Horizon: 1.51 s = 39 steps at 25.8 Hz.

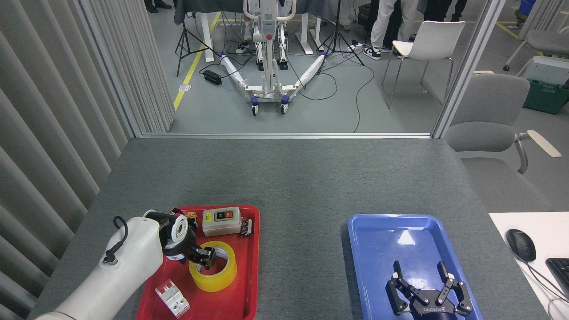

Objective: Place and move tape with both arms
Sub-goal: 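Lower the left gripper and grasp the yellow tape roll's rim, then lift the tape roll and carry it toward the blue tray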

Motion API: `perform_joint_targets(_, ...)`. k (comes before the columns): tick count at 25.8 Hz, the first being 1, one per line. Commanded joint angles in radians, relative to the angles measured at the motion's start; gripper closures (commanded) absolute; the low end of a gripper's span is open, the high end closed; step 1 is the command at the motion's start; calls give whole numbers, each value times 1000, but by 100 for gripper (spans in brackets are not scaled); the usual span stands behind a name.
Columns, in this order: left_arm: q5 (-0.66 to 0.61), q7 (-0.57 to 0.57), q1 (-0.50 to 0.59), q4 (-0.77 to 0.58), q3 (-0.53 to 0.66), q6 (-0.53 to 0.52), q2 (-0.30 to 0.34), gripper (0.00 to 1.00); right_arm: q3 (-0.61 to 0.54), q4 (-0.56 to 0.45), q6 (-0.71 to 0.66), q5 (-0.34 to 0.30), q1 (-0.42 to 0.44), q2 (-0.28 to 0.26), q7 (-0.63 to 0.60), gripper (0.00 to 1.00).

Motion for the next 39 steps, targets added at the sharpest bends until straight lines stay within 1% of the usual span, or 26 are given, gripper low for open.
perform_joint_targets(1, 1, 2, 0, 3, 1, -33, -5, 51, -1, 0, 1, 1, 0, 0, 0, 1)
perform_joint_targets(2, 1, 4, 0, 11, 1, -48, -6, 53, -1, 0, 0, 1, 0, 2, 0, 1)
perform_joint_targets(5, 1, 4, 0, 41, 3, -71, -20, 54, -4, 2, 0, 1, -1, 3, 0, 1)
perform_joint_targets(8, 1, 4, 0, 43, 1, -76, -21, 65, -4, 3, 0, 1, -1, 3, 0, 1)
perform_joint_targets(11, 1, 4, 0, 43, 3, -85, -23, 71, -2, 2, 0, 1, -1, 3, 0, 1)
perform_joint_targets(13, 6, 4, 0, 41, 7, -87, -23, 81, -4, 3, 0, 1, -1, 3, 0, 1)
perform_joint_targets(14, 14, 4, 0, 38, 9, -90, -23, 89, -5, 3, 0, 1, -1, 3, 0, 1)
perform_joint_targets(15, 14, 4, 0, 40, 11, -91, -24, 92, -9, 3, -2, 1, -1, 3, 0, 1)
perform_joint_targets(16, 15, 4, 0, 37, 14, -91, -23, 92, -10, 5, -2, 1, -1, 3, 0, 1)
perform_joint_targets(19, 20, 4, 0, 24, 18, -104, -23, 100, -10, 8, -2, -1, -5, 2, 0, 1)
perform_joint_targets(21, 37, 4, -2, -3, 44, -145, -21, 100, -10, 8, -2, -1, -5, -1, 0, 1)
perform_joint_targets(23, 113, 4, 3, -94, 132, -213, -12, 100, -9, 6, -2, -1, -3, -1, 0, 1)
perform_joint_targets(24, 175, 7, 7, -147, 182, -257, -11, 100, -9, 8, -2, -1, -3, -1, 0, 1)
perform_joint_targets(26, 310, 14, 10, -204, 261, -370, -11, 100, -7, 8, -2, -3, -3, -1, 0, 1)
perform_joint_targets(29, 528, 27, 12, -180, 356, -604, -24, 100, -10, 8, -3, -6, -3, -7, 0, 1)
perform_joint_targets(31, 656, 27, 12, -132, 363, -805, -60, 100, -10, 8, -3, -7, -3, -12, -2, 1)
perform_joint_targets(32, 704, 27, 12, -106, 354, -851, -77, 100, -10, 6, -5, -7, -3, -10, -3, 1)
perform_joint_targets(34, 759, 28, 12, -43, 317, -851, -101, 100, -9, 0, -6, -7, -3, -9, -22, 1)
perform_joint_targets(36, 781, 30, 12, 20, 296, -851, -126, 100, -9, -3, -29, -7, -1, -12, -59, 1)
perform_joint_targets(37, 790, 30, 14, 46, 288, -851, -140, 100, -9, -6, -81, -7, 3, -16, -77, 1)
perform_joint_targets(38, 802, 30, 23, 61, 271, -851, -153, 100, -13, -8, -167, -7, 5, -24, -94, 1)
perform_joint_targets(39, 807, 30, 32, 72, 248, -851, -166, 100, -32, -11, -270, -7, 8, -46, -115, 1)
